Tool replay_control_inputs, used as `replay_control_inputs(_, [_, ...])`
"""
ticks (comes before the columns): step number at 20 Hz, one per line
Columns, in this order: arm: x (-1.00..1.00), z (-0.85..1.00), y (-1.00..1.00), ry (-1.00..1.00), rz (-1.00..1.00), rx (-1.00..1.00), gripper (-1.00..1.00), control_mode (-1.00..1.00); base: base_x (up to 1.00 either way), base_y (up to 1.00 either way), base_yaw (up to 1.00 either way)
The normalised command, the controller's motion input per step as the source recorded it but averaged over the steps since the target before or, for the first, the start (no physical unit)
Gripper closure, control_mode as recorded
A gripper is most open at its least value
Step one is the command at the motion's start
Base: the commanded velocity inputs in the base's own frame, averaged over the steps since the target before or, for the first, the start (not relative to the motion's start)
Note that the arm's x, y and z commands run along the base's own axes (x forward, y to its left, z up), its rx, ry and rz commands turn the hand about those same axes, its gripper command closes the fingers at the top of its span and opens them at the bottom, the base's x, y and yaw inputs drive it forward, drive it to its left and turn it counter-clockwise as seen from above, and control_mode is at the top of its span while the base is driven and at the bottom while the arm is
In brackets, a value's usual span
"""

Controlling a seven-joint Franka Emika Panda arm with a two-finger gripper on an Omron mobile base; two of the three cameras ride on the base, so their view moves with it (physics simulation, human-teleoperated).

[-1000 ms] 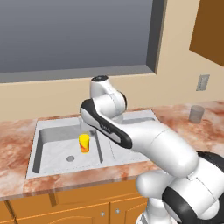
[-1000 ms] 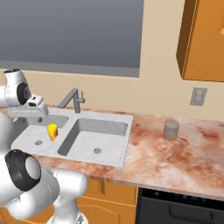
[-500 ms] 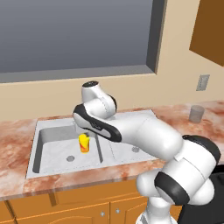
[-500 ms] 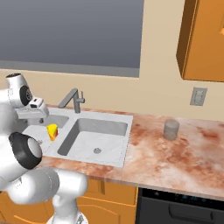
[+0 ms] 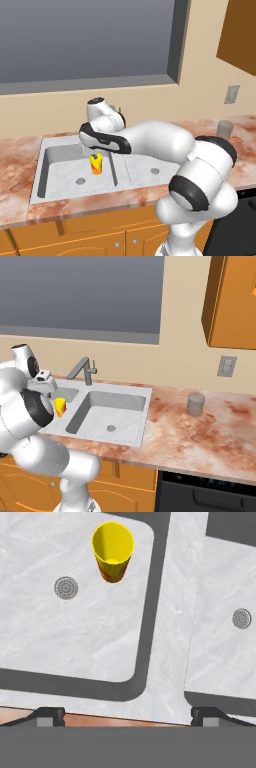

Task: Move any existing items from the left basin to the right basin for drying. Then move the glass cup from the counter to the left basin of the sink for washing.

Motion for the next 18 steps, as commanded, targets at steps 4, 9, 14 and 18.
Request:
replay_control_inputs(4, [0.15, -0.17, 0.10, 0.00, 0.00, -0.02, -1.00, -1.00, 0.00, 0.00, 0.00])
replay_control_inputs(9, [0.23, -0.07, 0.01, 0.00, 0.00, -0.01, -1.00, -1.00, 0.00, 0.00, 0.00])
replay_control_inputs(14, [0.28, -0.10, 0.00, 0.02, 0.00, -0.01, -1.00, -1.00, 0.00, 0.00, 0.00])
replay_control_inputs(18, [0.28, -0.15, 0.00, 0.00, 0.00, 0.00, -1.00, -1.00, 0.00, 0.00, 0.00])
